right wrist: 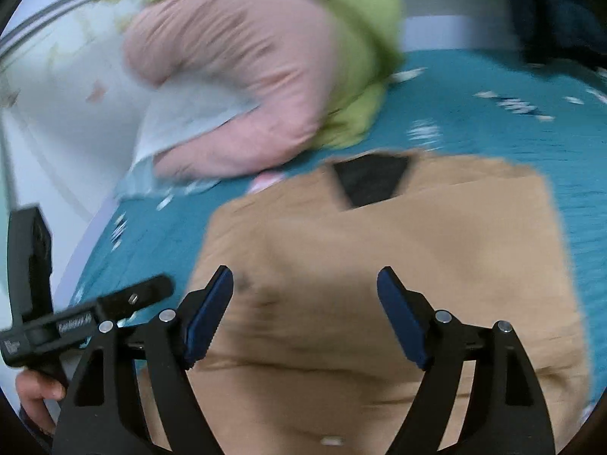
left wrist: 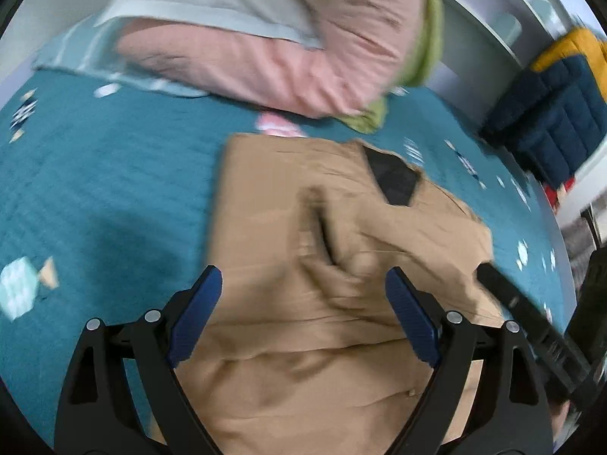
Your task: Fold large clothes
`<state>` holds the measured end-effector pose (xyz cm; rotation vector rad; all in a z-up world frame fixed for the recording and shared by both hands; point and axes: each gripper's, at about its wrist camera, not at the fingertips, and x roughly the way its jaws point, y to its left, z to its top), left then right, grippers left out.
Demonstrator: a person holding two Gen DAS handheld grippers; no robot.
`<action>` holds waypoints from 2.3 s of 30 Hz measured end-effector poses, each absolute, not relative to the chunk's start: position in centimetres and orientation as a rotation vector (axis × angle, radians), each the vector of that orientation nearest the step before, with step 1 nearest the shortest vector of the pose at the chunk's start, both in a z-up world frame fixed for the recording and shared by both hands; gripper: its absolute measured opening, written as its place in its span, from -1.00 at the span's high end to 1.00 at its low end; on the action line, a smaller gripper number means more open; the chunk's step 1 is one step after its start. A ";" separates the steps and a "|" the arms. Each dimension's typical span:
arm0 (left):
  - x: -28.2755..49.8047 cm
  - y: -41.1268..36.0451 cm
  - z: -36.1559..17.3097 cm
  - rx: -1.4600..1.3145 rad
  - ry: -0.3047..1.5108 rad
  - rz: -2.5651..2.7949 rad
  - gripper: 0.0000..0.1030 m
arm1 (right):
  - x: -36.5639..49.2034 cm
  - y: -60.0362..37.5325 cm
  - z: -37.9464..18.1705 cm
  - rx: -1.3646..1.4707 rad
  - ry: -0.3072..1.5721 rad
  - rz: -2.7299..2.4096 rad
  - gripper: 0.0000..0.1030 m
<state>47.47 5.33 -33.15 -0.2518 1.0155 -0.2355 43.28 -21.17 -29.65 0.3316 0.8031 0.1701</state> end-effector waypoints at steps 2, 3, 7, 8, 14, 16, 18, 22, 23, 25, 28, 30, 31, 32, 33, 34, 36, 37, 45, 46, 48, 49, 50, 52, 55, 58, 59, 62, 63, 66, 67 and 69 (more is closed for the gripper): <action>48.4 2.5 -33.7 -0.216 1.040 -0.266 -0.71 | 43.5 -23.8 -30.1 0.354 0.818 0.112 -0.34; 48.9 1.1 -34.1 -0.198 1.058 -0.286 -0.71 | 43.6 -25.6 -30.6 0.377 0.834 0.077 -0.23; 50.6 -3.6 -36.8 -0.067 1.151 -0.303 -0.73 | 44.0 -29.4 -33.8 0.427 0.935 0.012 -0.10; 51.1 -4.0 -37.9 -0.049 1.179 -0.296 -0.73 | 44.2 -30.2 -35.3 0.450 0.983 0.009 -0.10; 51.9 -4.1 -40.0 -0.058 1.235 -0.303 -0.79 | 44.0 -31.1 -37.7 0.497 1.046 0.068 -0.10; 51.7 -3.4 -38.2 -0.083 1.187 -0.367 -0.79 | 43.7 -32.0 -36.0 0.543 1.006 0.103 -0.10; 52.3 -1.6 -35.5 -0.119 1.104 -0.403 -0.79 | 44.0 -33.2 -34.1 0.540 0.962 0.102 -0.19; 56.1 3.2 -33.1 -0.148 1.080 -0.255 -0.80 | 47.4 -36.1 -32.6 0.497 0.967 0.000 -0.31; 57.4 4.1 -33.0 -0.144 1.091 -0.217 -0.79 | 48.5 -36.7 -32.7 0.479 0.986 -0.022 -0.31; 60.1 6.0 -33.8 -0.119 1.131 -0.141 -0.79 | 50.8 -38.6 -33.3 0.494 1.018 -0.052 -0.31; 63.2 7.3 -36.1 -0.064 1.215 -0.071 -0.80 | 54.0 -39.9 -34.8 0.532 1.076 -0.084 -0.31; 64.6 7.8 -37.6 -0.087 1.262 -0.069 -0.80 | 55.5 -40.0 -35.7 0.517 1.105 -0.093 -0.31; 65.2 7.7 -38.5 -0.103 1.276 -0.060 -0.80 | 56.2 -39.8 -36.1 0.519 1.114 -0.091 -0.31; 65.6 8.2 -39.1 -0.130 1.298 -0.051 -0.79 | 56.8 -39.6 -36.6 0.516 1.133 -0.081 -0.31; 65.9 8.5 -39.7 -0.148 1.314 -0.049 -0.79 | 57.1 -39.4 -36.8 0.495 1.139 -0.095 -0.30; 66.1 8.8 -40.2 -0.164 1.332 -0.045 -0.79 | 57.3 -39.4 -37.0 0.469 1.142 -0.114 -0.27; 66.5 9.0 -41.2 -0.163 1.365 -0.039 -0.79 | 57.8 -39.6 -37.9 0.453 1.174 -0.120 -0.09; 66.8 9.0 -41.5 -0.155 1.372 -0.038 -0.79 | 58.2 -39.5 -38.3 0.463 1.186 -0.118 0.01; 67.1 8.7 -42.4 -0.167 1.372 -0.080 -0.04 | 57.6 -39.8 -39.2 0.494 1.205 -0.052 0.55; 67.0 8.3 -42.1 -0.145 1.367 -0.098 0.15 | 57.3 -39.5 -38.6 0.466 1.188 -0.045 0.64; 66.5 7.7 -41.3 -0.094 1.334 -0.103 0.52 | 56.6 -39.0 -37.5 0.437 1.150 -0.031 0.71; 66.2 7.6 -40.8 -0.084 1.311 -0.115 0.57 | 56.2 -38.8 -36.8 0.428 1.124 -0.024 0.73; 65.7 7.6 -40.3 -0.083 1.288 -0.123 0.62 | 55.7 -38.7 -36.0 0.427 1.092 -0.011 0.74; 64.6 7.8 -38.8 -0.091 1.235 -0.156 0.65 | 54.8 -38.4 -34.6 0.425 1.047 0.007 0.77; 62.4 8.7 -36.0 -0.126 1.160 -0.214 0.66 | 53.0 -37.8 -32.1 0.406 0.981 0.030 0.78; 59.6 10.0 -32.8 -0.139 1.094 -0.256 0.66 | 50.3 -37.4 -29.6 0.402 0.919 0.060 0.78; 58.7 9.9 -32.1 -0.141 1.075 -0.270 0.66 | 48.9 -37.4 -28.6 0.413 0.894 0.073 0.78; 55.1 10.2 -29.6 -0.127 1.021 -0.294 0.66 | 45.3 -37.2 -26.2 0.420 0.847 0.103 0.78; 53.8 10.3 -28.7 -0.128 1.001 -0.295 0.66 | 44.3 -37.0 -25.5 0.414 0.837 0.107 0.78; 49.7 9.9 -26.8 -0.129 0.955 -0.301 0.67 | 40.4 -36.9 -23.4 0.420 0.811 0.125 0.78; 48.0 10.3 -26.5 -0.134 0.947 -0.307 0.67 | 38.9 -36.9 -22.9 0.423 0.810 0.131 0.78; 45.0 11.0 -26.0 -0.155 0.943 -0.311 0.67 | 36.0 -36.6 -22.2 0.416 0.811 0.139 0.77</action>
